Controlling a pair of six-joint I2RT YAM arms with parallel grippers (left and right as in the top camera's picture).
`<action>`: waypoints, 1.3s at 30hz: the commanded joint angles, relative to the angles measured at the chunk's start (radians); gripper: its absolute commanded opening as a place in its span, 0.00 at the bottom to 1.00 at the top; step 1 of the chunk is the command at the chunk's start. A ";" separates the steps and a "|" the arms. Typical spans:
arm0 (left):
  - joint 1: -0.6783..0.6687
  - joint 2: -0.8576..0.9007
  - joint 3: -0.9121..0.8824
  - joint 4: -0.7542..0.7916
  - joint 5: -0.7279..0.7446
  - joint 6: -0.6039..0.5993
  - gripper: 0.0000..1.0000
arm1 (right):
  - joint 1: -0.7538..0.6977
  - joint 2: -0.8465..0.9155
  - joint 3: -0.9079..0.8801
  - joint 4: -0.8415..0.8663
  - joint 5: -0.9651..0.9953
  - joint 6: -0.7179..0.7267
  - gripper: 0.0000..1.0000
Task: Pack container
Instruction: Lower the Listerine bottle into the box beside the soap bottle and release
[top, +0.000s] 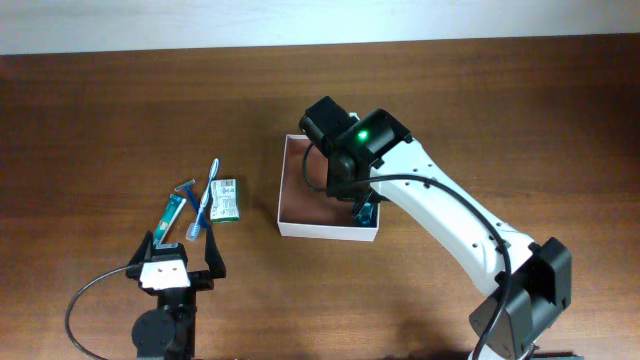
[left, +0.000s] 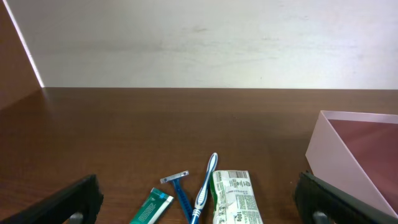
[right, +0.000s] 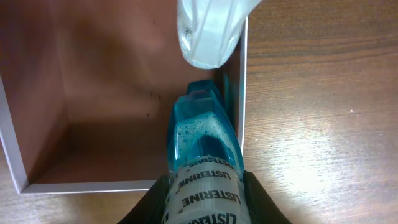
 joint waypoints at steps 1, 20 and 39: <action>0.006 -0.008 -0.008 0.002 0.018 0.012 0.99 | 0.004 -0.007 0.005 0.004 0.053 0.042 0.26; 0.006 -0.008 -0.008 0.002 0.018 0.012 0.99 | -0.021 -0.007 -0.013 0.007 0.059 0.042 0.26; 0.006 -0.008 -0.008 0.002 0.018 0.012 0.99 | -0.027 -0.007 -0.069 0.066 0.053 0.040 0.27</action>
